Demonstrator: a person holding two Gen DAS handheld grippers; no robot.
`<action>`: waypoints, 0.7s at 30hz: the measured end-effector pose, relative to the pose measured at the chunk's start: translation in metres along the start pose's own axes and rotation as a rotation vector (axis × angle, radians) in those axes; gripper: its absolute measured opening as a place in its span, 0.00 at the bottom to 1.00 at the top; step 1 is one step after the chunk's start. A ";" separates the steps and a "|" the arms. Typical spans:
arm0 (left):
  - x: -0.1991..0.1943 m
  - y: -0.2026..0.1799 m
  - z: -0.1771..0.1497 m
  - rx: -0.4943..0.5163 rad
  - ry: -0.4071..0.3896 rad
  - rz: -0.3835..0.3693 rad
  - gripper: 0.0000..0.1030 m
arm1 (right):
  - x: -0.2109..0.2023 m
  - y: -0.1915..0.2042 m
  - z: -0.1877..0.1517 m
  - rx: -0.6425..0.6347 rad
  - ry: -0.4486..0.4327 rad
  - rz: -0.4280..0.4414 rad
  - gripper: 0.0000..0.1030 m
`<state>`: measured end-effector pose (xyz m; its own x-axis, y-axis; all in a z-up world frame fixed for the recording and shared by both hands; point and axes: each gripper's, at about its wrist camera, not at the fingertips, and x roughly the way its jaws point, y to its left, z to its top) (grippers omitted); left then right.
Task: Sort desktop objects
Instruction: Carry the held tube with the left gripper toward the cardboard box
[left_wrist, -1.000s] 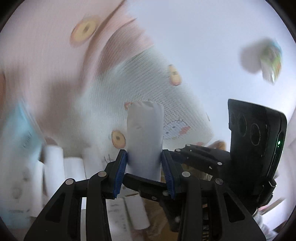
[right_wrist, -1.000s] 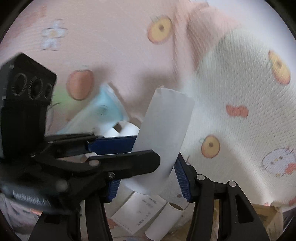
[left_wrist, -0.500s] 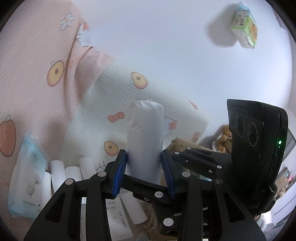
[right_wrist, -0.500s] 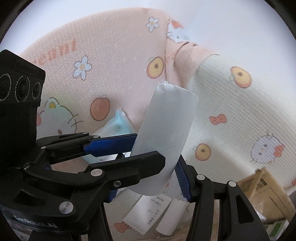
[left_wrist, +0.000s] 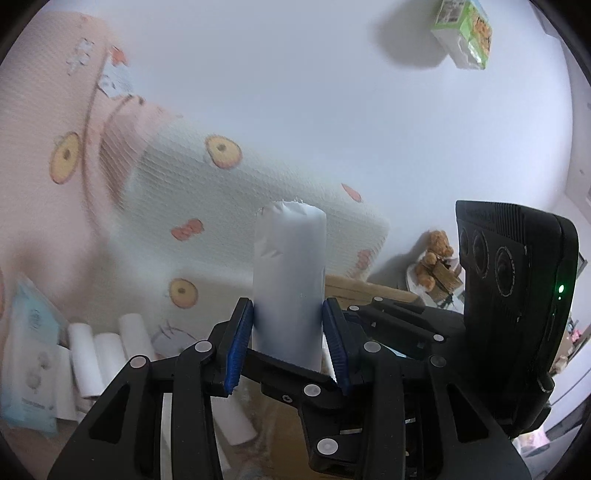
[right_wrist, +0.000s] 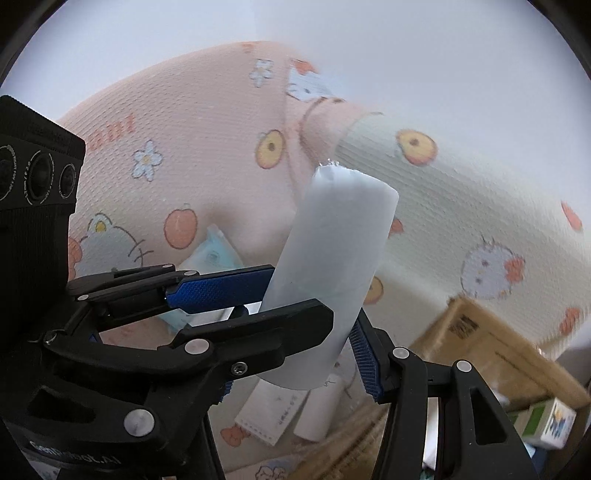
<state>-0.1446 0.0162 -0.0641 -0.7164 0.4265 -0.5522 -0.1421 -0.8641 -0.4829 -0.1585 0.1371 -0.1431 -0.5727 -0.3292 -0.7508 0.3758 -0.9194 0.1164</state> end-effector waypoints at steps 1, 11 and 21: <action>0.005 -0.004 0.000 0.001 0.013 -0.005 0.42 | -0.001 -0.004 -0.001 0.013 0.003 -0.003 0.50; 0.046 -0.068 0.000 0.071 0.121 -0.023 0.42 | -0.028 -0.059 -0.030 0.144 0.039 -0.064 0.52; 0.073 -0.107 -0.004 0.118 0.199 -0.026 0.42 | -0.054 -0.099 -0.052 0.235 0.064 -0.096 0.53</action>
<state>-0.1793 0.1408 -0.0556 -0.5640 0.4837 -0.6694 -0.2464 -0.8722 -0.4226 -0.1272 0.2574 -0.1485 -0.5476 -0.2309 -0.8043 0.1386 -0.9729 0.1849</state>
